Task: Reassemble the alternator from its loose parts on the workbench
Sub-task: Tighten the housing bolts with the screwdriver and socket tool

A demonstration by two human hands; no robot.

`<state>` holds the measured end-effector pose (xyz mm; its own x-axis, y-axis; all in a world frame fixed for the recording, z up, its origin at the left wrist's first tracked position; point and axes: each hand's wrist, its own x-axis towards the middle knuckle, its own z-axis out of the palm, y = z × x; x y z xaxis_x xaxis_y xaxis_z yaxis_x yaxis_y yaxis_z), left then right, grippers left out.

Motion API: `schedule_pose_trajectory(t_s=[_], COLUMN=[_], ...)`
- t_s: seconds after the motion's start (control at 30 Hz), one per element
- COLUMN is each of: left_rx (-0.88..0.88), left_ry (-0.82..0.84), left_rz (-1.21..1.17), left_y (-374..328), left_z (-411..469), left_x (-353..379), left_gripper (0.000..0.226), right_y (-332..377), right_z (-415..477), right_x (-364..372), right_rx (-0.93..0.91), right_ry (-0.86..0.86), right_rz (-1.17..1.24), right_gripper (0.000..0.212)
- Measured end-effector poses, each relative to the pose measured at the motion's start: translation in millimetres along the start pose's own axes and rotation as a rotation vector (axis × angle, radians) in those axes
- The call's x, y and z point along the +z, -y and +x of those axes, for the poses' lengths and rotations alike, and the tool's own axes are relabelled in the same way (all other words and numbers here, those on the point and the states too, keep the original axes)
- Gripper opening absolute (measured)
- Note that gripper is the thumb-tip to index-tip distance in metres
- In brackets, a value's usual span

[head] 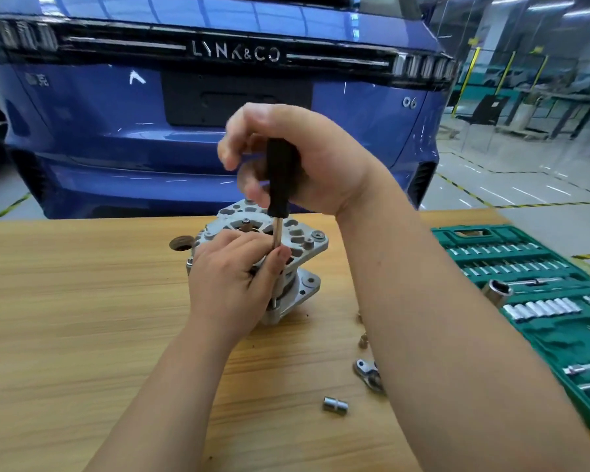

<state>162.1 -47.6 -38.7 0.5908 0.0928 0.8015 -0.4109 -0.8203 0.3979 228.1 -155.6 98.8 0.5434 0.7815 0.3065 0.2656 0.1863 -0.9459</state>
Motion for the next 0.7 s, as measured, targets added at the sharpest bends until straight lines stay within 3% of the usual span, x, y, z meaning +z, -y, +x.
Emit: schedule_pose_trajectory(t_s=[0.07,0.17,0.2,0.33,0.4,0.47,0.6,0.7], left_rx=[-0.006,-0.045,-0.054,-0.072,-0.106,-0.105,-0.049,-0.011], left_ry=[0.022,0.005,-0.013,-0.068,-0.035,0.006,0.025,0.021], left_rz=[0.005,-0.006,0.001,0.015,0.001,0.001,-0.001,-0.008], left_y=[2,4,2,-5,-8,-7,0,6], left_z=[1,-1,-1,-3,-2,-3,-2,-2], left_x=[2,4,5,8,6,3,0,1], left_gripper=[0.035,0.036,0.035,0.032,0.031,0.033,0.029,0.025], right_y=[1,-4,-8,-14,-14,-14,-3,-2], right_z=[7,12,12,-2,-6,-8,-3,9], right_x=[-3,13,17,28,34,27,-4,-5], right_rx=[0.048,0.075,0.041,-0.084,-0.116,-0.124,-0.026,0.038], right_ry=[0.13,0.099,-0.012,-0.727,-0.798,-0.657,0.035,0.354], right_rz=[0.165,0.289,0.228,-0.057,-0.148,-0.123,0.017,0.233], right_gripper=[0.019,0.033,0.036,0.043,0.042,0.037,0.019,0.023])
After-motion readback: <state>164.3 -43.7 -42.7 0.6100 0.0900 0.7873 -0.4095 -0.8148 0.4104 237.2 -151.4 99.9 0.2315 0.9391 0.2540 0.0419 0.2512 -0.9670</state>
